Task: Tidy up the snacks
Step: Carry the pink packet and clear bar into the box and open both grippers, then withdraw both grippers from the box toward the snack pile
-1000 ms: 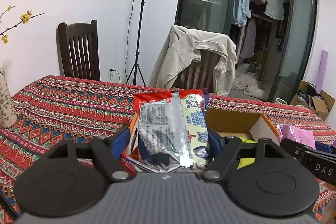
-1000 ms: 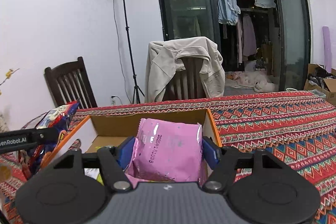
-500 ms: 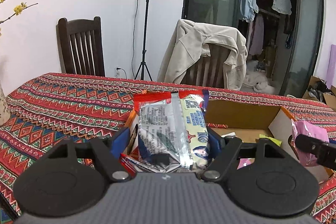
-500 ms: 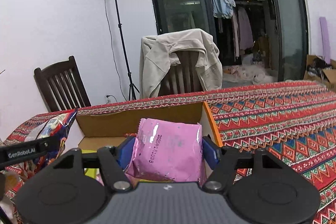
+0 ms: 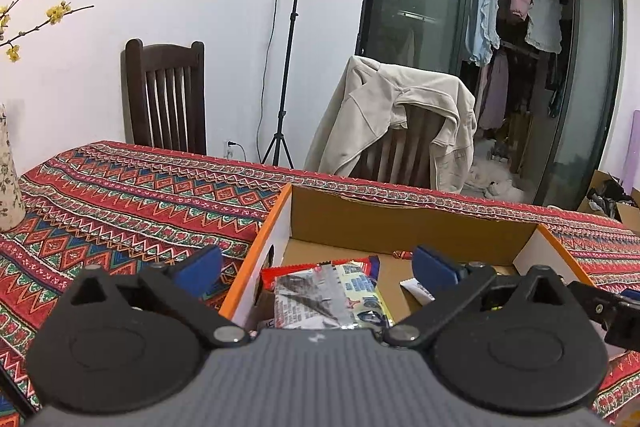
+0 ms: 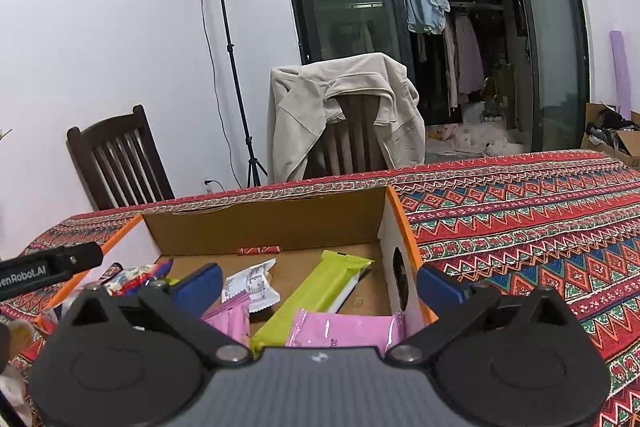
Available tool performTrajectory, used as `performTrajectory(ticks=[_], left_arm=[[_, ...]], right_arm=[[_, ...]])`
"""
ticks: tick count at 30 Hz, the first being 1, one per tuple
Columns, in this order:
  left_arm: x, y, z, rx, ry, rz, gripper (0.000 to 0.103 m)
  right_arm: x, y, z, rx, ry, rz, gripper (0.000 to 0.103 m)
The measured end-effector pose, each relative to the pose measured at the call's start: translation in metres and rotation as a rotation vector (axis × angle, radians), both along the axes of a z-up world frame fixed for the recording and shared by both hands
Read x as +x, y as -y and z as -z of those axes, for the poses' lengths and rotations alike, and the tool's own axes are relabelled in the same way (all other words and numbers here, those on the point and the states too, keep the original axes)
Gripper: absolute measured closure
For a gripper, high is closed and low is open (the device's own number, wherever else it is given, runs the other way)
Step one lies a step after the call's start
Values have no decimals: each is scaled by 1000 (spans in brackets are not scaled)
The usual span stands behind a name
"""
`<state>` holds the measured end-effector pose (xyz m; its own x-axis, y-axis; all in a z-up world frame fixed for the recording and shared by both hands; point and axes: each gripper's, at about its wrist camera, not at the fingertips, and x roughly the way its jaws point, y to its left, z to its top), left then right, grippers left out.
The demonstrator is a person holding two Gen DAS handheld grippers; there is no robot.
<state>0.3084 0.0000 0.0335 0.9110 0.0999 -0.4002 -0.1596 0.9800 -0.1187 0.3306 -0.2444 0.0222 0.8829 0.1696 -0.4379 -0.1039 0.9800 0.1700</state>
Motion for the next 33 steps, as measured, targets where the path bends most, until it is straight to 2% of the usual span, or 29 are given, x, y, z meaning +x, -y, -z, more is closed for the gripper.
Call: performTrajectory(ticks=[8,13,21,33], left_arm=[[-3,0,-4,-10,5,9,0],[-9,-3,-17,-42,-7,13,0],[-36,-13,-36,-50,-17,22,0],[-89,-31,-39,-53,-39,48,0]], right_arm=[[-4,-2,-3,-12,6,-6,0],[-15,0,-17,-18,37,2,0],[-41,0,-37,-55,52,-21,0],[-98,8,-24,-121,-4,-66,0]])
